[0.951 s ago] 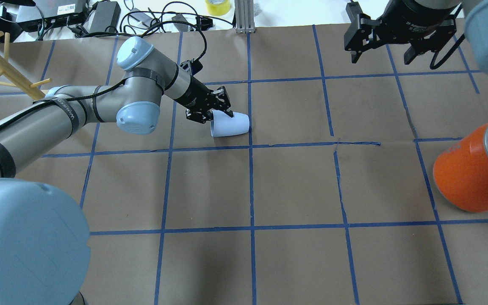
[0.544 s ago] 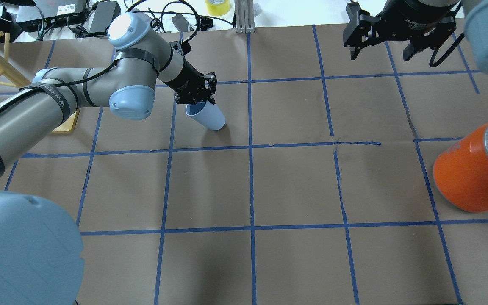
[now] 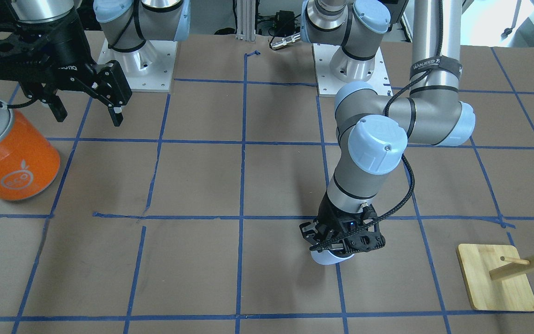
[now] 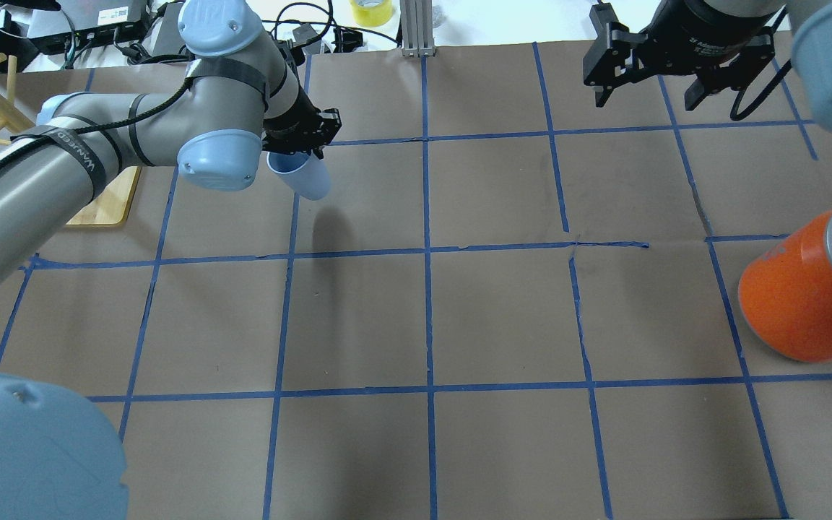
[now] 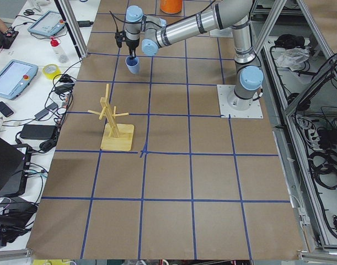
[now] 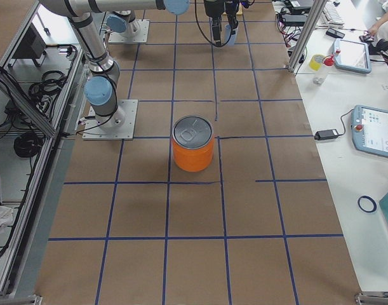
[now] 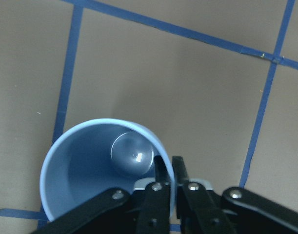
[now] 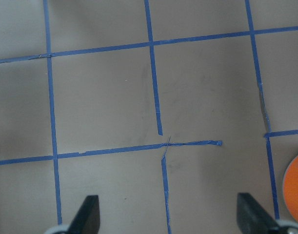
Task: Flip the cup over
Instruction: 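Lift the cup with the left gripper and rotate it upright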
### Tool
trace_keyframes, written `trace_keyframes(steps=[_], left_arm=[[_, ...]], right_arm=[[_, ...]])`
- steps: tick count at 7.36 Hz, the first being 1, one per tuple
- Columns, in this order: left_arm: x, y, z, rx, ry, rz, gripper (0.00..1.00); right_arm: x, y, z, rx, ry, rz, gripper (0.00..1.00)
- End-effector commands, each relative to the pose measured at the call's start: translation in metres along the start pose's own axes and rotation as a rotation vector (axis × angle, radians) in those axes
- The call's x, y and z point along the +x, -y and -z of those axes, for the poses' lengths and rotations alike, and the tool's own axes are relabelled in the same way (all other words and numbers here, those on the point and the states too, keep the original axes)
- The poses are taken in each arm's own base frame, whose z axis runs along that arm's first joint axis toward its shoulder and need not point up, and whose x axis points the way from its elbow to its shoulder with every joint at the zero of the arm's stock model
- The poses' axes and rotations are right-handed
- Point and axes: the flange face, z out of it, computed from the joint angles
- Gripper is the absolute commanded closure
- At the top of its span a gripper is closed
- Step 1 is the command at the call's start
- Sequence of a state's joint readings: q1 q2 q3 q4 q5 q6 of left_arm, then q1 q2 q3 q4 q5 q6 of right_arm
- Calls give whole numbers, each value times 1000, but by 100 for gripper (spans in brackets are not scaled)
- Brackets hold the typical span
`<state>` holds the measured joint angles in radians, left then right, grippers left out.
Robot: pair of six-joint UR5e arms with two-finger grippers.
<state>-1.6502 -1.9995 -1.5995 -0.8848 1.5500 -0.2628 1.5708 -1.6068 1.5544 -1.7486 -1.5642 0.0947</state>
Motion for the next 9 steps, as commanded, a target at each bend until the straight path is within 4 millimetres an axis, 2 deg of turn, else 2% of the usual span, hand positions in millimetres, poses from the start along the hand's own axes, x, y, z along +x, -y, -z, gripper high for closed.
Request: trace_keyframes(steps=[1,2,3,4,5,7,8,9], left_arm=[[-34,13,-4,29,96,-133,100],[-66,29,-15,29,104,-88,100],[-79,35,-17,26,109,-99,100],[-89,31,-31,-5,118,-130,100],[-110,37,-45,-25,120,-94,100],[-115,38,-46,-30,123,-112,100],[-114,38,-46,-29,115,-96,36],[-114,37,-45,-29,112,-91,0]], right_arm=[[0,0,-2,3,3,3,0],[0,0,-2,4,3,1,4],[0,0,-2,6,3,3,18],[0,2,-1,16,4,7,56],[-1,3,1,27,5,4,73],[-1,5,2,47,5,12,78],[0,5,2,51,1,17,99],[0,5,2,51,-1,18,100]])
